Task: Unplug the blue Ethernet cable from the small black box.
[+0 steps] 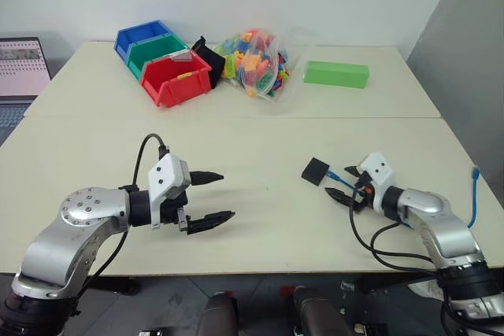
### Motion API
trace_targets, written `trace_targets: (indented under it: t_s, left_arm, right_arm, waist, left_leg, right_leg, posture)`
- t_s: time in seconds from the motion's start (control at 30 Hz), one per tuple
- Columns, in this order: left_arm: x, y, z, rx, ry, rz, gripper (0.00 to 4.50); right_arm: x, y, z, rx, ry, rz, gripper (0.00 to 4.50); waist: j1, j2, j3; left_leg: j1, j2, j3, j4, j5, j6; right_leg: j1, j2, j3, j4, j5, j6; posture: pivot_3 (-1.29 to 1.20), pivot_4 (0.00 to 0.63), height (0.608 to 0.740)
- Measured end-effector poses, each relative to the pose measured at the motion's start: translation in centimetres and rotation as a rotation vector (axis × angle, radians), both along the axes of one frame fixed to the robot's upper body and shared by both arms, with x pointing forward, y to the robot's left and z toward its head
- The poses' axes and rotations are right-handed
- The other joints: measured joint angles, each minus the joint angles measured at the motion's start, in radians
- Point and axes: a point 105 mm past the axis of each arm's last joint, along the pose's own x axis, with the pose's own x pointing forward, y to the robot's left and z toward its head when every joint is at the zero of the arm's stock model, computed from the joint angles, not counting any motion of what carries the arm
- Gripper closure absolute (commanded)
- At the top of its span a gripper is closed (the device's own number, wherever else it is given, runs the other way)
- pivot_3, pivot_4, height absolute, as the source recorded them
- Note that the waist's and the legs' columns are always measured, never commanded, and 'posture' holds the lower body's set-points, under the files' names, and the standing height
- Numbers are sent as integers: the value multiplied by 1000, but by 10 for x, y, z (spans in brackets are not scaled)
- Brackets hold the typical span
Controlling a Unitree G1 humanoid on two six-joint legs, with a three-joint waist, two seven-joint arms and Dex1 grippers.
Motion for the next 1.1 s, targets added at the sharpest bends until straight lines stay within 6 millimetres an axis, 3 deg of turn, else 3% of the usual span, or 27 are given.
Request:
trace_targets:
  t_s: [0.33, 0.63, 0.87, 1.03, 1.1]
  left_arm:
    - [-2, -3, -5, 5, 18, -20, 0]
    - [-2, -3, -10, -20, 41, -5, 0]
    - [8, 6, -24, -100, 147, 64, 0]
    - [17, -7, -18, -285, 279, 73, 0]
    - [19, -12, -14, -349, 332, 69, 0]
  right_arm:
    - [6, 4, 0, -22, 8, 59, 2109]
    - [2, 7, -1, -60, 3, 109, 4308]
    - [5, 8, 11, -156, -88, 150, 4335]
    - [7, 52, 65, -182, -419, 308, 4335]
    - [2, 68, 77, -216, -528, 383, 4335]
  waist:
    - [0, 0, 0]
    - [0, 0, 0]
    - [0, 0, 0]
    - [-5, 0, 0]
    - [-4, 0, 0]
  left_leg:
    - [1, 0, 0, 0, 0, 0]
    - [1, 0, 0, 1, 0, 0]
    - [0, 0, 0, 1, 0, 0]
    - [0, 1, -1, 1, 0, 0]
    - [0, 1, -1, 1, 0, 0]
  right_leg:
    - [0, 0, 0, 0, 0, 0]
    - [1, 0, 0, 0, 0, 0]
    - [0, 0, 0, 0, 0, 0]
    - [0, 1, -1, 1, 0, 0]
    - [0, 1, -2, 1, 0, 0]
  posture:
    - [0, 150, 740]
    - [0, 150, 740]
    - [0, 150, 740]
    - [0, 150, 740]
    - [0, 150, 740]
